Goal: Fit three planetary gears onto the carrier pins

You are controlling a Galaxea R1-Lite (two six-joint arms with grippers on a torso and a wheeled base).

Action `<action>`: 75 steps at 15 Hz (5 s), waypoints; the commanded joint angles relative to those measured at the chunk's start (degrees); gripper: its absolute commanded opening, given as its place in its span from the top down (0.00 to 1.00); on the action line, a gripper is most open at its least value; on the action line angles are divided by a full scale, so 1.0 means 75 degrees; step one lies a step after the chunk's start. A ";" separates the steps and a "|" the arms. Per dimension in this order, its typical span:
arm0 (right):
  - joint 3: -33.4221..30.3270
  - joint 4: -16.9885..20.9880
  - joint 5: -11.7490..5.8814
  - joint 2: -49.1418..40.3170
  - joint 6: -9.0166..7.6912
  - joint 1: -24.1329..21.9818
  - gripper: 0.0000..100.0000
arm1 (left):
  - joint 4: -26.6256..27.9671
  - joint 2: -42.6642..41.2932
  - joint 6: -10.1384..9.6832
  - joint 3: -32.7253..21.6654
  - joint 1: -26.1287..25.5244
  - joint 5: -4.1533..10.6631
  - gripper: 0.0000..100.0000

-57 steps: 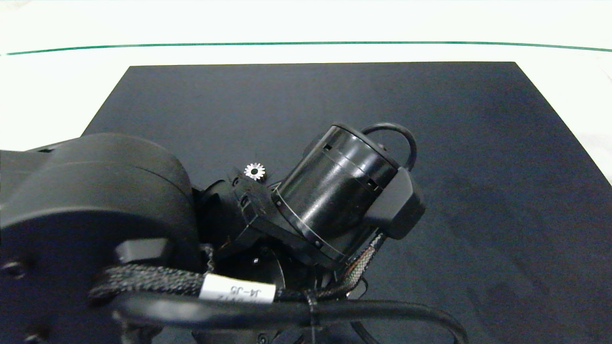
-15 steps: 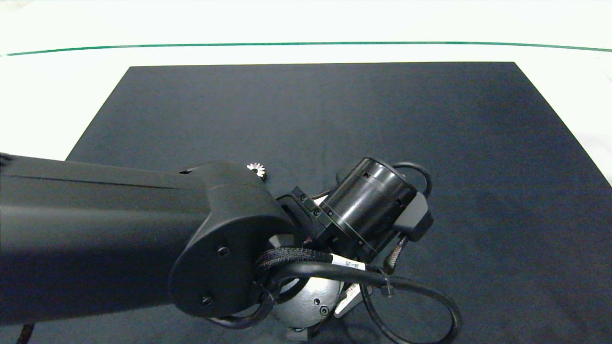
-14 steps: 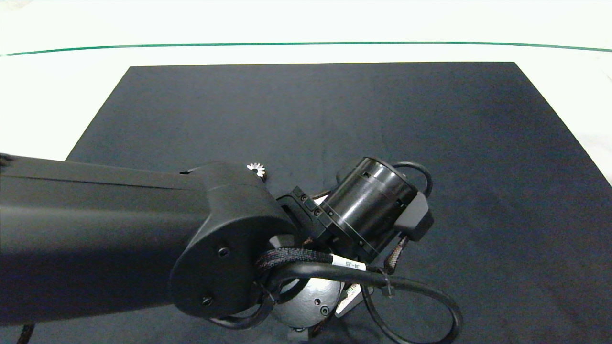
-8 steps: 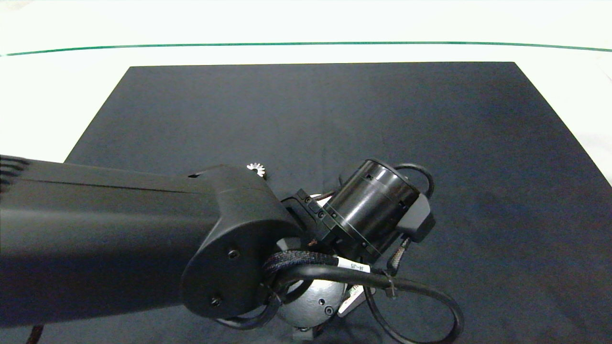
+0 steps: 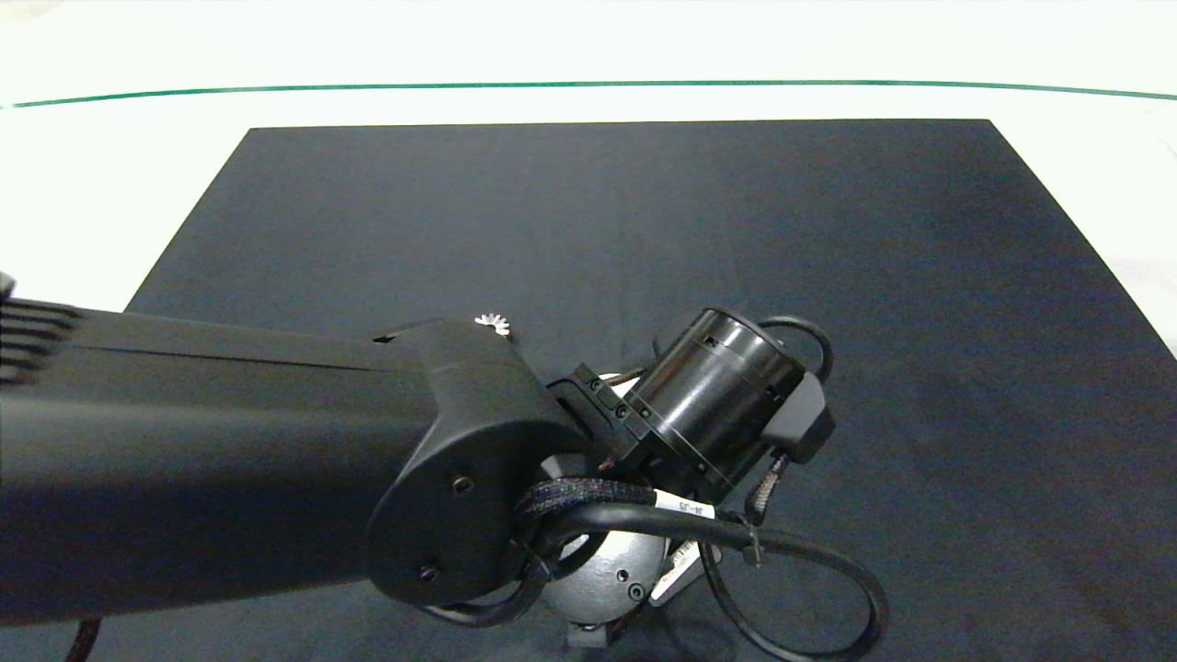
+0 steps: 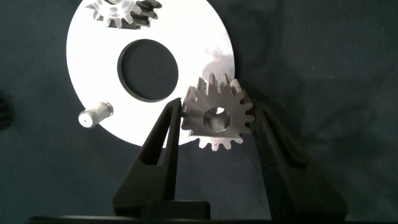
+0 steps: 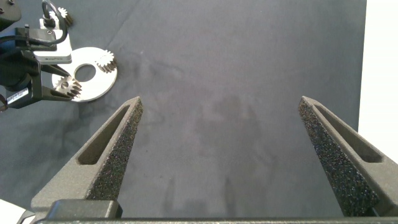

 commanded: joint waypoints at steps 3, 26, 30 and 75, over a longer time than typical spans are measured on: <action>-0.0002 0.0015 -0.0022 -0.0087 -0.0010 0.0002 0.00 | 0.0049 -0.0025 0.0014 0.0027 0.0072 0.0021 0.90; -0.0002 0.0027 0.0002 -0.0110 0.0002 0.0026 0.00 | 0.0037 -0.0060 -0.0033 0.0133 0.0166 0.0045 0.00; -0.0002 0.0015 0.0025 -0.0052 0.0002 0.0037 0.00 | 0.0060 -0.0224 -0.0056 0.0215 0.0131 0.0045 0.00; -0.0553 -0.1145 0.0459 0.0968 0.0201 0.1924 0.00 | 0.0998 0.0667 -0.2119 -0.2574 0.3822 -0.0260 0.00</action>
